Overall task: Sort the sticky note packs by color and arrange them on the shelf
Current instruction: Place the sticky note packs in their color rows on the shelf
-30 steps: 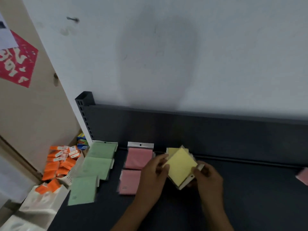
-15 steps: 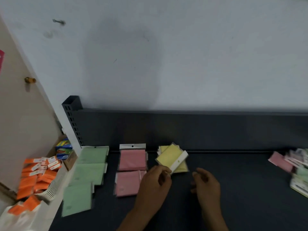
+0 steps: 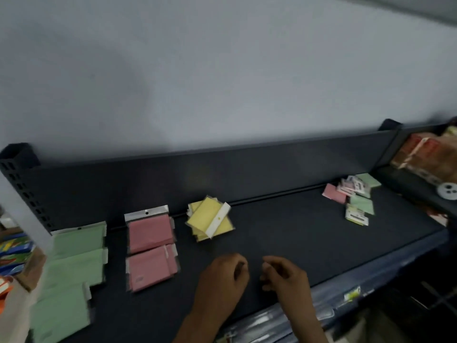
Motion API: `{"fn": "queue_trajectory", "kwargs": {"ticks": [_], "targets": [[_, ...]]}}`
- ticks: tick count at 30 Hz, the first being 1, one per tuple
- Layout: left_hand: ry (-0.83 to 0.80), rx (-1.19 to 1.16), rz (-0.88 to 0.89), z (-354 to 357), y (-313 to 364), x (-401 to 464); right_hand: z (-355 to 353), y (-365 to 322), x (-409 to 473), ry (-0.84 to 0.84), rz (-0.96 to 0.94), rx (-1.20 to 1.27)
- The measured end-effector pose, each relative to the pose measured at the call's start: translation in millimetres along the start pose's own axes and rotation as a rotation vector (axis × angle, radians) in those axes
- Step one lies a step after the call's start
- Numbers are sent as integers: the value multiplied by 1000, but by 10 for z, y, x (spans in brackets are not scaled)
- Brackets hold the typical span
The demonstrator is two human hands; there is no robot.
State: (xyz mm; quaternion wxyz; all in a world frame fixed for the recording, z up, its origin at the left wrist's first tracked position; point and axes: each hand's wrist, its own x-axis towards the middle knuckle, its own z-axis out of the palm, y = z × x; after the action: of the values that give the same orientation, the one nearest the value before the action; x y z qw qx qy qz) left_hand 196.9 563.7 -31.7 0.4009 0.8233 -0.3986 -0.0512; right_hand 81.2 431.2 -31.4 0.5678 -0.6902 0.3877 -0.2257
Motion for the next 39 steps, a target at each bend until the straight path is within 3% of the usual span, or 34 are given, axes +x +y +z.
{"fn": "queue_trajectory", "kwargs": {"ticks": [5, 10, 18, 26, 39], "targets": [[-19, 33, 85, 100, 163, 110, -36, -8, -7, 37, -174, -224], [-33, 36, 122, 270, 362, 265, -192, 33, 91, 85, -239, -277], [-92, 12, 183, 819, 886, 472, -842, 170, 247, 139, -216, -231], [-58, 219, 287, 1386, 1206, 734, -1357, 358, 531, 208, -210, -163], [-40, 158, 292, 2400, 1979, 976, -2489, 504, 823, 283, -274, -59]]}}
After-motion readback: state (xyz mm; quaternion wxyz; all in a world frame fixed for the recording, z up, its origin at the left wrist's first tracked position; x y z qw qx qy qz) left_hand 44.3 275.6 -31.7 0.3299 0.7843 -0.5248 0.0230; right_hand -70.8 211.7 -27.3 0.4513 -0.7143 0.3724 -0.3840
